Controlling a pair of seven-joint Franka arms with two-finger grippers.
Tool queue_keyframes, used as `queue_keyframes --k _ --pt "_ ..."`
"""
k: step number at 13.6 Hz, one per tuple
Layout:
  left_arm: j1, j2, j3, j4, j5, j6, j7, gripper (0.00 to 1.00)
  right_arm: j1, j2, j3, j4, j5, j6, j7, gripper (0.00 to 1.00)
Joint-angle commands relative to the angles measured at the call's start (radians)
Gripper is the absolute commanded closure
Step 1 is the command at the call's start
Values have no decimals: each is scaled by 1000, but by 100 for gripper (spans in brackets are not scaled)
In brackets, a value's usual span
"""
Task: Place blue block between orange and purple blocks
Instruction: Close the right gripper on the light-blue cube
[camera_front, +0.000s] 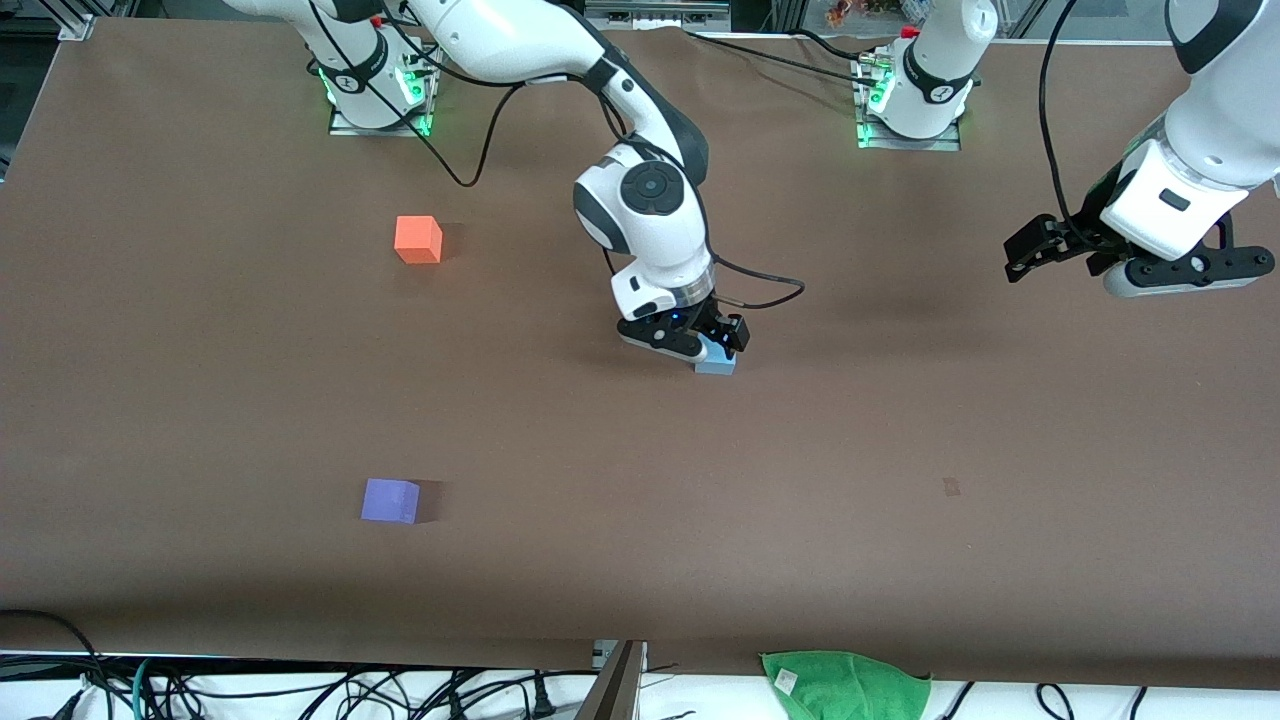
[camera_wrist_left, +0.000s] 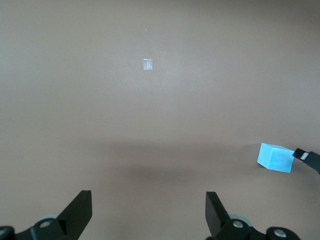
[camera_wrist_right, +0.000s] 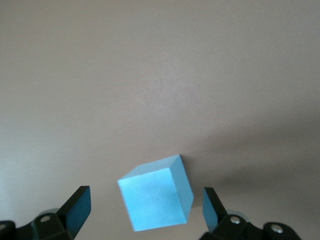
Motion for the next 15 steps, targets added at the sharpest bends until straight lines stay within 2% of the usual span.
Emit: queue_keyframes --k 1,5,9,11,12,15 --pt "15 -7 -10 -8 -24 8 27 0 35 86 -22 92 -27 0 27 1" --pt "15 -7 -10 -8 -24 6 28 0 47 155 -24 166 -27 8 55 1" --pt "15 -7 -10 -8 -24 6 28 0 67 178 -28 165 -59 38 56 1" --pt "14 -7 -11 -8 -24 6 28 0 67 188 -28 165 -73 40 52 6" --pt "12 -7 -10 -8 -24 6 28 0 65 189 -30 165 -81 43 49 9" --pt "11 -7 -11 -8 -24 6 28 0 59 183 -31 165 -87 42 30 43"
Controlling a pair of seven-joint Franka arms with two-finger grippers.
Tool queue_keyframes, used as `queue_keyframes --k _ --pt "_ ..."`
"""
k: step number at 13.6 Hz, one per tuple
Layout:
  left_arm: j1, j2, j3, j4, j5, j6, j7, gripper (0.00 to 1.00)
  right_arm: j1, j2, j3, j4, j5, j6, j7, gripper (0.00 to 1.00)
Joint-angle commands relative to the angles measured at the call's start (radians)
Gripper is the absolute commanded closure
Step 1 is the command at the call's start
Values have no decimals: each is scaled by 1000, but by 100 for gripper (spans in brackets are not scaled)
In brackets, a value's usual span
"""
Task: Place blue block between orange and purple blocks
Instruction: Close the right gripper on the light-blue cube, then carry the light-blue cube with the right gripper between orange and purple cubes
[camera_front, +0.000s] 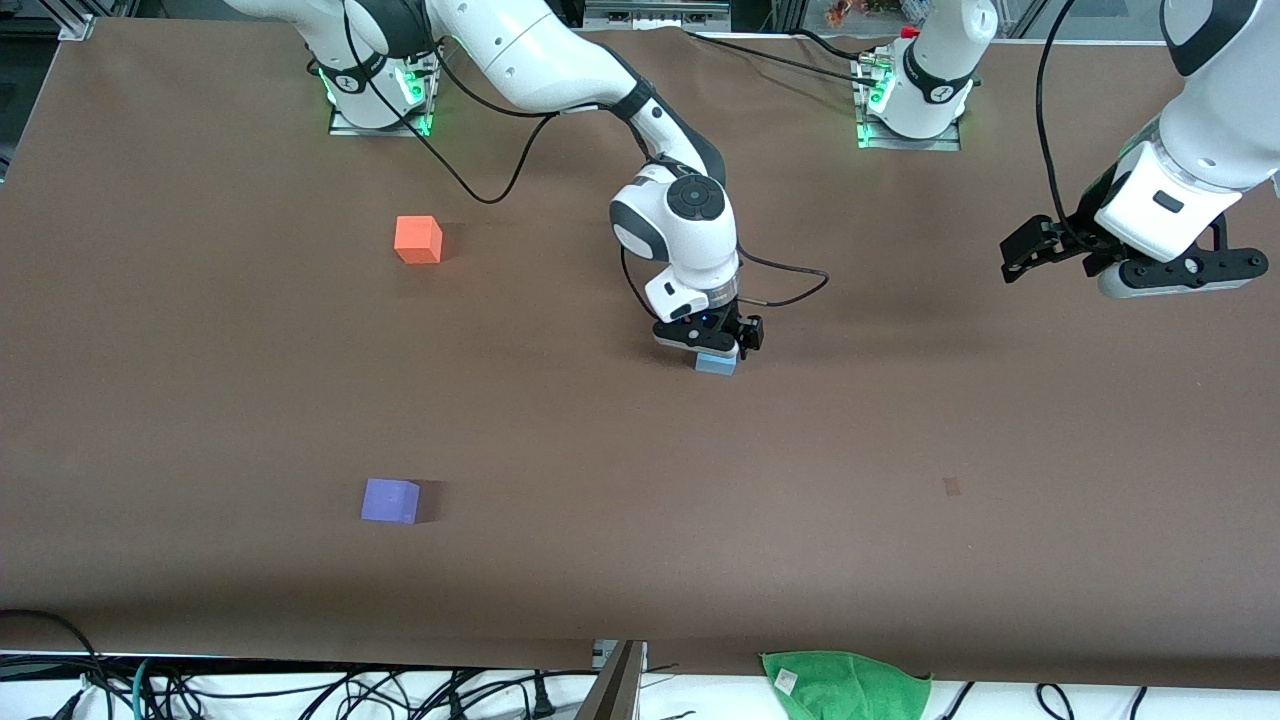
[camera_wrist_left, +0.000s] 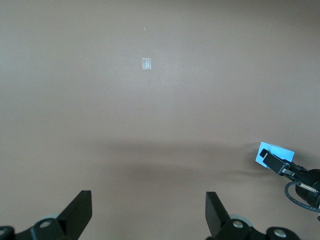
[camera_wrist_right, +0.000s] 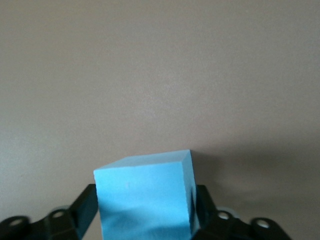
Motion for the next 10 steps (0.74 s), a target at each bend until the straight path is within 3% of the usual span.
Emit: queue_keyframes --k 1,3,7,8,10 --pt "7 -6 -8 -5 -24 6 27 0 2 13 -18 35 -17 -8 -21 54" --pt "7 -6 -8 -7 -24 6 27 0 -12 -2 -32 35 -12 -50 -74 68" --pt "4 -7 -18 -7 -24 6 16 0 -108 -105 -23 25 9 -251 -275 68" --pt "4 -6 -19 -7 -24 8 16 0 -142 -144 -23 6 49 -315 -359 68" --pt "4 -6 -22 -5 -24 9 16 0 -223 -250 -29 -110 130 -359 -575 68"
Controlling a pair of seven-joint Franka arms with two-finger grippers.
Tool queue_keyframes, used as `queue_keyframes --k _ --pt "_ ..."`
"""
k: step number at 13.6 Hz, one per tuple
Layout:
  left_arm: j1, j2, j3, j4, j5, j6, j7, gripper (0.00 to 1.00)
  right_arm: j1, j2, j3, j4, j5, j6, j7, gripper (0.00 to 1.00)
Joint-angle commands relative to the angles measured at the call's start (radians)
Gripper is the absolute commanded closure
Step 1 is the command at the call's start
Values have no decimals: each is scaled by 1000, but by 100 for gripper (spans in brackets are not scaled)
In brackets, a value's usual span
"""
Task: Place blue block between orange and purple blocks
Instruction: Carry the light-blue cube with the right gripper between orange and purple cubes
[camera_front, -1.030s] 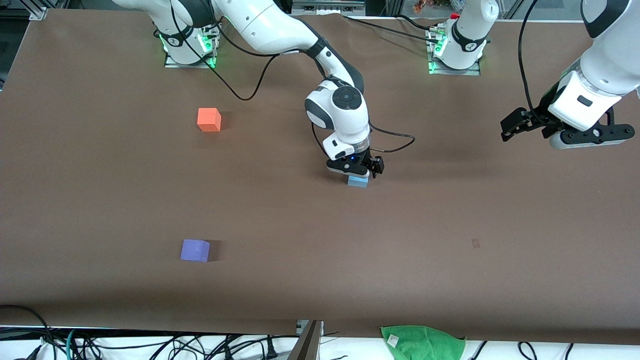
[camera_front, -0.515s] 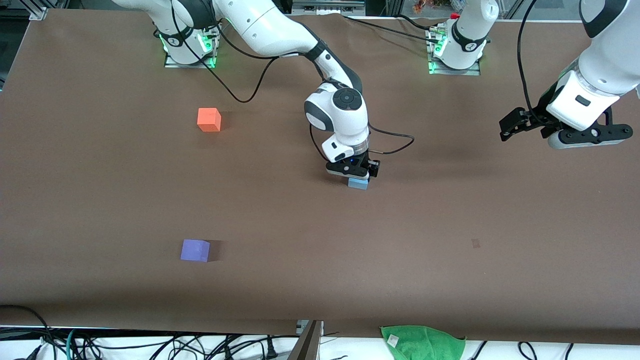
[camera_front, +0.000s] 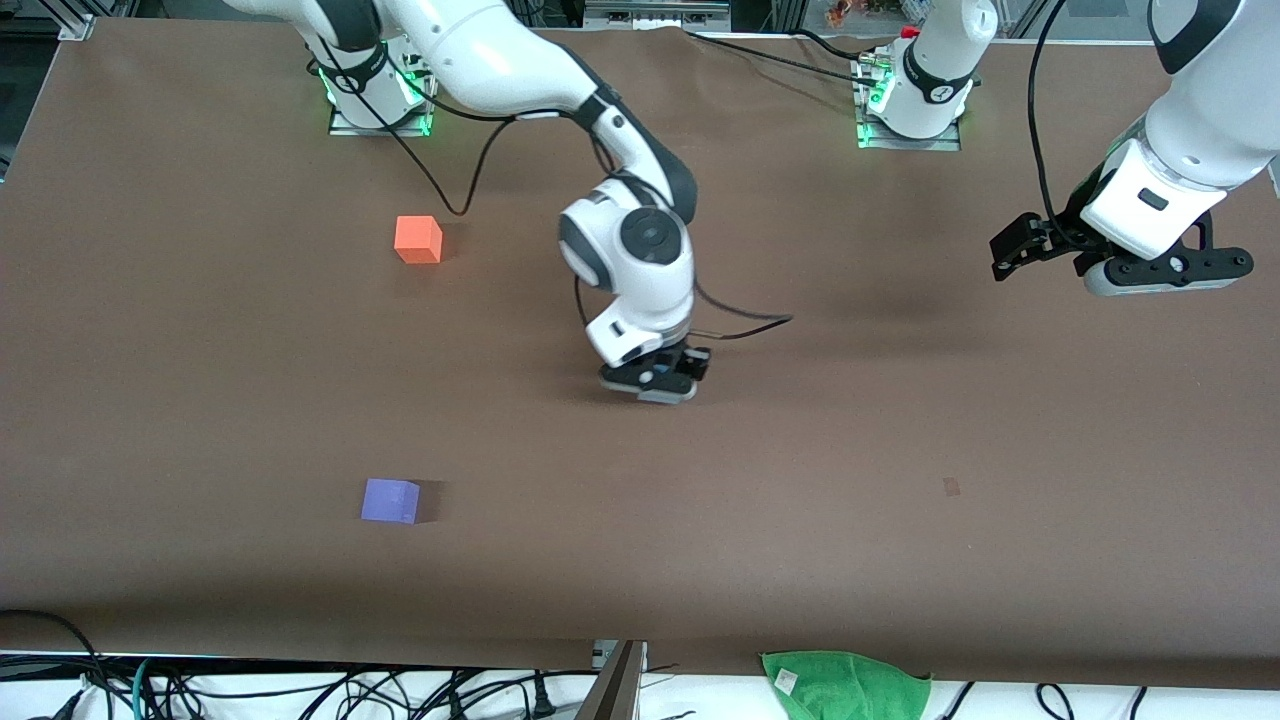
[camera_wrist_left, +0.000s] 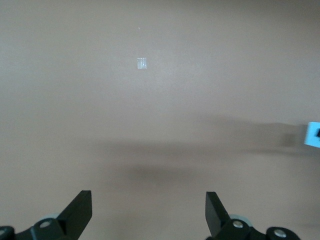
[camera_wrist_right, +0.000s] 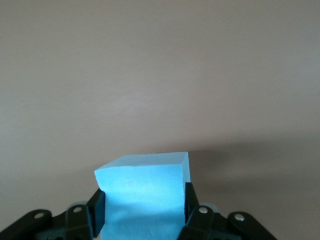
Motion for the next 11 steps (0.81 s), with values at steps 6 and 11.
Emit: queue_keyframes --k 6,11 --pt "7 -11 -29 -3 -14 2 19 0 -315 -414 10 -546 90 -40 -704 68" --pt "21 -7 -21 4 -14 2 27 0 -451 -533 9 -789 98 32 -888 67"
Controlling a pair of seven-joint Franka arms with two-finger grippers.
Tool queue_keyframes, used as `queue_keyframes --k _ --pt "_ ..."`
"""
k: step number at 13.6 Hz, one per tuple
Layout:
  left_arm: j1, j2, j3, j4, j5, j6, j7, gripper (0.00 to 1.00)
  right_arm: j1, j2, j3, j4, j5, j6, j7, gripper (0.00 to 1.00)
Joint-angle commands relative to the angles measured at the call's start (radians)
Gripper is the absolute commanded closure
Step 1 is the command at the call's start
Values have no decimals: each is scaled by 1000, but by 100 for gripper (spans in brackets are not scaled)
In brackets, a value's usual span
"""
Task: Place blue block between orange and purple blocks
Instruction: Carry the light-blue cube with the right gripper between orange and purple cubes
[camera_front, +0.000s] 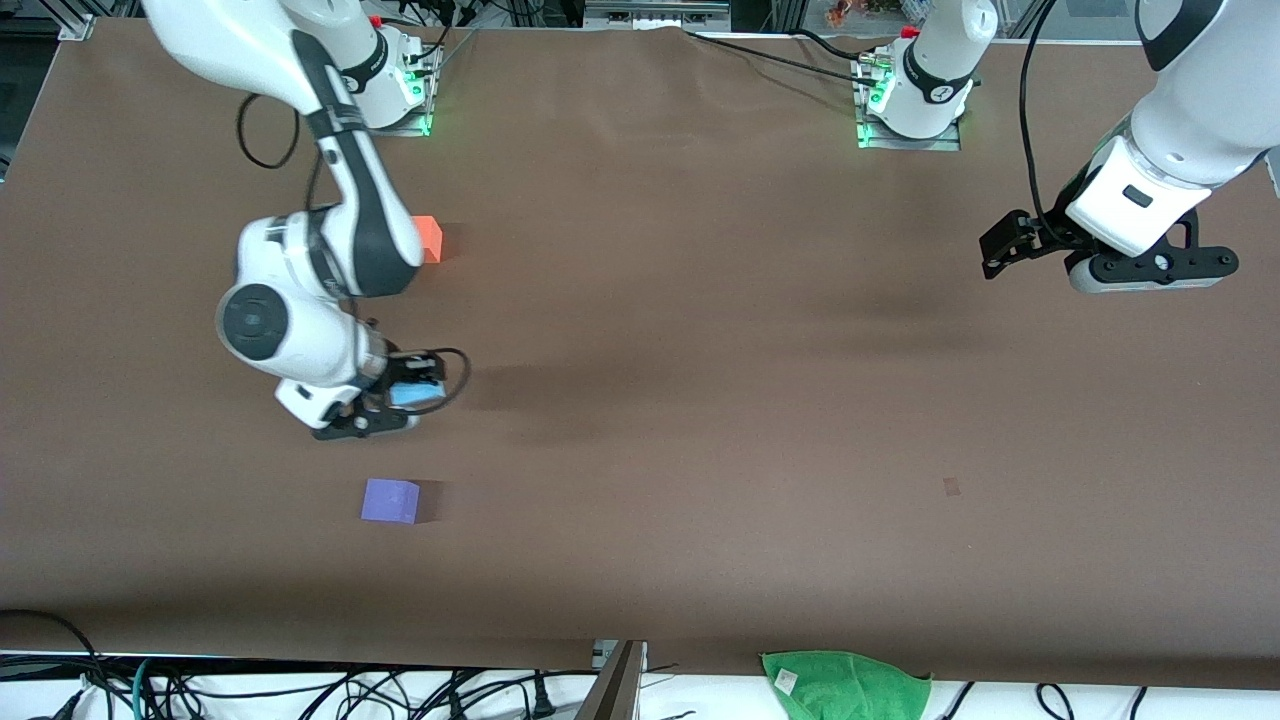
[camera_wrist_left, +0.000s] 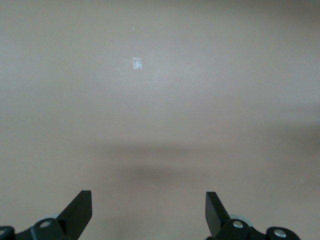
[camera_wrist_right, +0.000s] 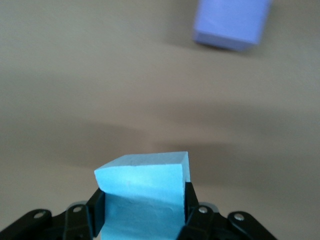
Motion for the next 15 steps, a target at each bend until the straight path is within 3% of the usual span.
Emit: queue_keyframes --k 1,4,6,9,12,15 --pt "14 -7 2 4 -13 0 28 0 -30 -83 17 -174 20 105 -39 67" --pt "20 -7 2 2 -13 -9 28 0 -41 -86 17 -313 94 286 -39 67" --pt "21 0 2 6 -14 -3 28 0 -41 -76 20 -357 97 372 -37 67" --pt "20 -1 2 6 -13 -6 28 0 -39 -74 21 -357 117 374 -25 67" --pt "20 0 0 7 -13 -6 28 0 -38 -68 26 -355 199 372 -22 65" --pt "20 0 2 7 -13 -6 30 0 -38 -60 26 -355 210 377 -20 62"
